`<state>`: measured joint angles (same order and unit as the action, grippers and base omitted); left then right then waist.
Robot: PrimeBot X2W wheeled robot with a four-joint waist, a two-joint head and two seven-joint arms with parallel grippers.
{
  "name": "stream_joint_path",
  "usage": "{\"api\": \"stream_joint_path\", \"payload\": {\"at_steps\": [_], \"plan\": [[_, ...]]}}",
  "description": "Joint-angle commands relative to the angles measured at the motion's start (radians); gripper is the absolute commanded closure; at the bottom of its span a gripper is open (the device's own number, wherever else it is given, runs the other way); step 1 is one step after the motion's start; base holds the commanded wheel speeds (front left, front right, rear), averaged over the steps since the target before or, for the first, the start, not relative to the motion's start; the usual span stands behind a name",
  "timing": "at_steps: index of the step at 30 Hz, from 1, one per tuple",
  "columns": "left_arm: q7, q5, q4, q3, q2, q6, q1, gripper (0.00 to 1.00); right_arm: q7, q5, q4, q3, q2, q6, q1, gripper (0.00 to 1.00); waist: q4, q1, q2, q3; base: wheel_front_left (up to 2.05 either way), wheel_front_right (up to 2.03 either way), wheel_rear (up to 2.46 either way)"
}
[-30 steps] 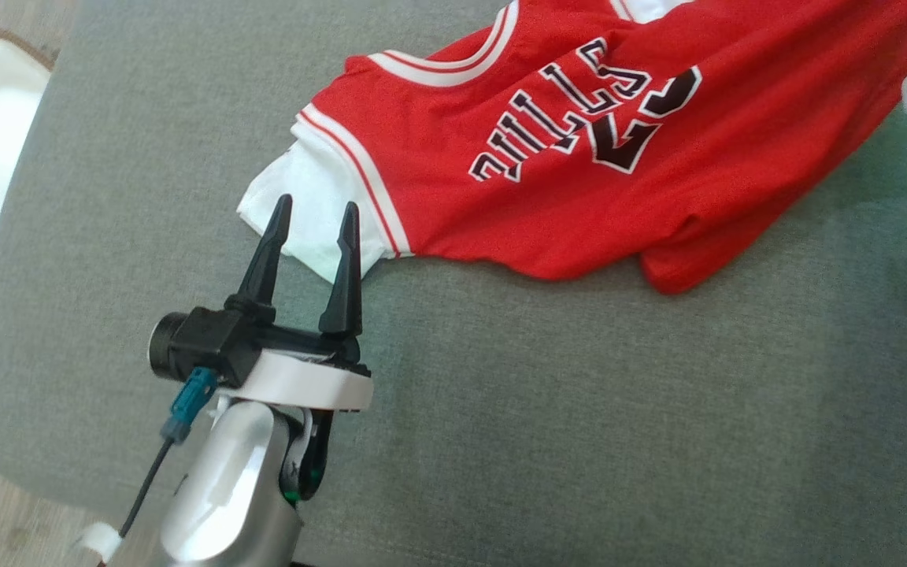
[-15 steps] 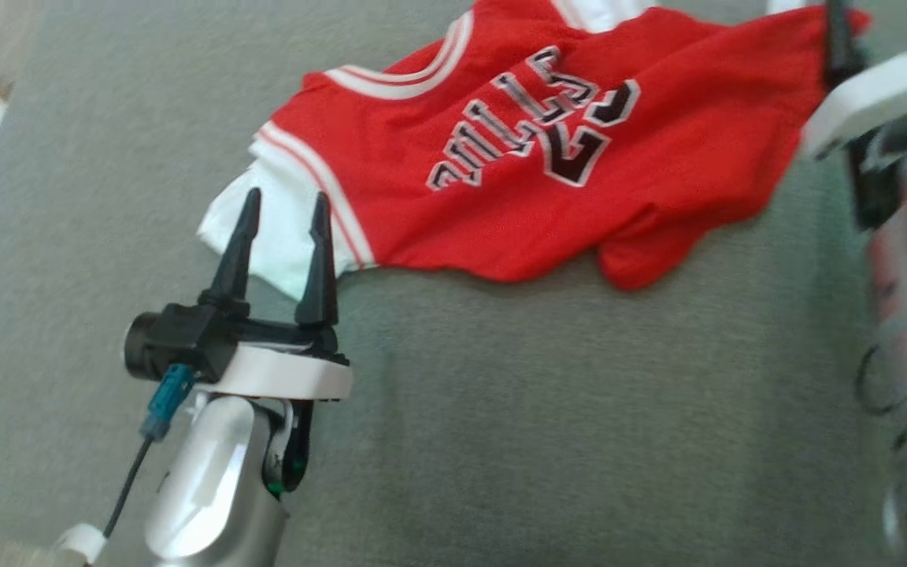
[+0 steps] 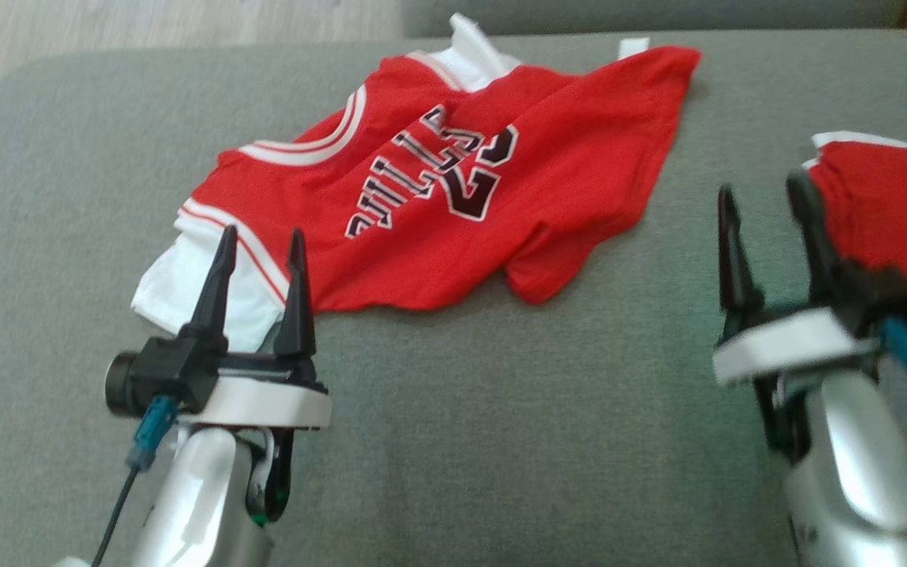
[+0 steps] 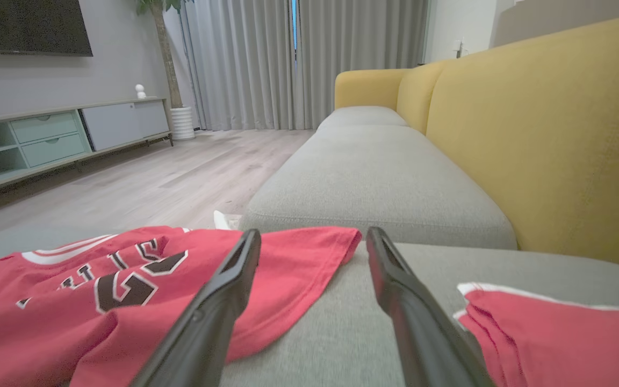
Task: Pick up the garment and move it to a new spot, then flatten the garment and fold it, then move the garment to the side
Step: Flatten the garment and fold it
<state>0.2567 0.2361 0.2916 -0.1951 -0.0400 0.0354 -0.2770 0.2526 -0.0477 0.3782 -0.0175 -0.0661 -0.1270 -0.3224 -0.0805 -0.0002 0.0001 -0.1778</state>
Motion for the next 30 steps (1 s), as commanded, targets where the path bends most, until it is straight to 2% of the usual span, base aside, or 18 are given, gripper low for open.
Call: {"api": "stream_joint_path", "payload": {"at_steps": [1,6,16,25,30], "plan": [[0.005,-0.007,-0.026,0.038,-0.01,0.001,-0.012,0.0,0.009,-0.013,-0.048,-0.031,0.014,-0.004,0.001,0.0,0.019,0.0002,-0.0001,0.023,0.0,0.0,0.0],[0.005,-0.006,-0.027,0.047,-0.01,0.008,0.015,0.0,0.009,-0.08,-0.104,-0.052,0.015,-0.004,0.103,0.0,0.026,0.0002,-0.0001,0.039,0.0,0.0,0.0],[0.005,0.002,-0.027,0.033,-0.01,0.01,0.021,0.0,0.009,-0.046,-0.115,-0.097,0.016,-0.004,0.106,0.0,-0.008,0.0002,-0.0001,0.021,0.0,0.0,0.0],[0.005,0.021,-0.014,-0.002,-0.01,0.006,-0.005,0.0,-0.067,0.031,0.036,-0.27,0.016,-0.004,0.027,0.0,-0.077,0.0002,-0.0001,-0.017,0.0,0.0,0.0],[0.005,0.031,-0.01,-0.02,-0.01,0.002,-0.017,0.0,-0.109,0.059,0.137,-0.306,0.016,-0.004,-0.027,0.0,-0.107,0.0002,-0.0001,-0.031,0.0,0.0,0.0]]}}
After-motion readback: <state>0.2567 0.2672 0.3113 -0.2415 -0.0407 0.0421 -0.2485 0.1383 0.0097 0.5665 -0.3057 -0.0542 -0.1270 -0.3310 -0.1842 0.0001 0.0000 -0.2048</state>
